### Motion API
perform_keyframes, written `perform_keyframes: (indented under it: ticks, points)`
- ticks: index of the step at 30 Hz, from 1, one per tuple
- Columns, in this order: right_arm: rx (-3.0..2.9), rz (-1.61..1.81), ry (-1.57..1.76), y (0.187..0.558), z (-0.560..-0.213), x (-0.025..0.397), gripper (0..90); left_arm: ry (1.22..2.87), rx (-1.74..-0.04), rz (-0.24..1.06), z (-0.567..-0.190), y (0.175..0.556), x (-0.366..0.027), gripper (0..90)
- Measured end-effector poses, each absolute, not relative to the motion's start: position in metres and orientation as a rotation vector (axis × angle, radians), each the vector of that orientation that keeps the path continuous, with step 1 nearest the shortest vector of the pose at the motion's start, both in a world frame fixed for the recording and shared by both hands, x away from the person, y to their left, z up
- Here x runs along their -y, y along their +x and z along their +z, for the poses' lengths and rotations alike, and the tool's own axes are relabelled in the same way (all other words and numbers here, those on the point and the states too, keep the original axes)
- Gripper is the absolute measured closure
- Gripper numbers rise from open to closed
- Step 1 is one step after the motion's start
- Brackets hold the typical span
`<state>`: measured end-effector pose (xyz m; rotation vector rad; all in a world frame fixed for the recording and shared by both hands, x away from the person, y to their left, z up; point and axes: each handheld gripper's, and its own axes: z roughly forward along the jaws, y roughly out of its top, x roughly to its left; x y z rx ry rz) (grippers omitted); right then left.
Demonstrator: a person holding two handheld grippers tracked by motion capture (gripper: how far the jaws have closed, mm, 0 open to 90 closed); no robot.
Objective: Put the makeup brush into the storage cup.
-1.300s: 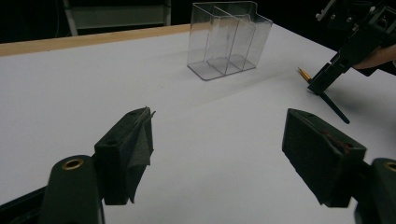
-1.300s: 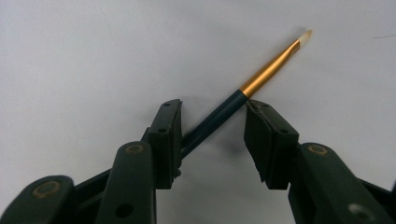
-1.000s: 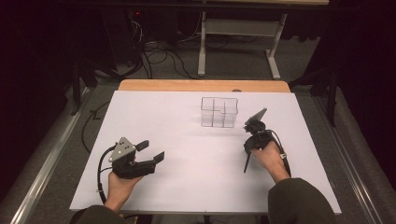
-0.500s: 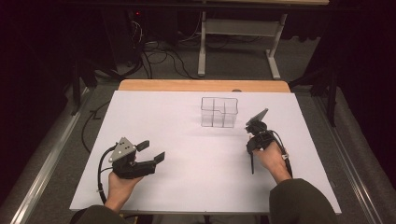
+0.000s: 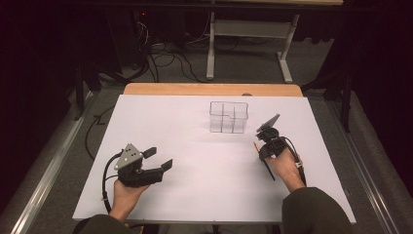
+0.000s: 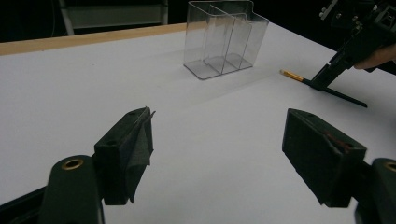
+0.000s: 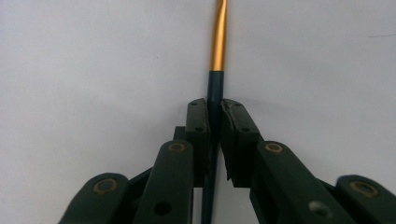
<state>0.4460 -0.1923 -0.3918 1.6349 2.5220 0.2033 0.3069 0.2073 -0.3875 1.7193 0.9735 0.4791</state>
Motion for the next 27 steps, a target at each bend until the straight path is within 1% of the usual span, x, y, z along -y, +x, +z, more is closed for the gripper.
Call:
perform_keyframes:
  ticks: [27]
  points:
    - [-2.584, 0.308, 1.576, 0.445, -0.391, 0.203, 84.6, 1.725, -0.979, 0.492, -0.388, 0.308, -0.208, 24.9]
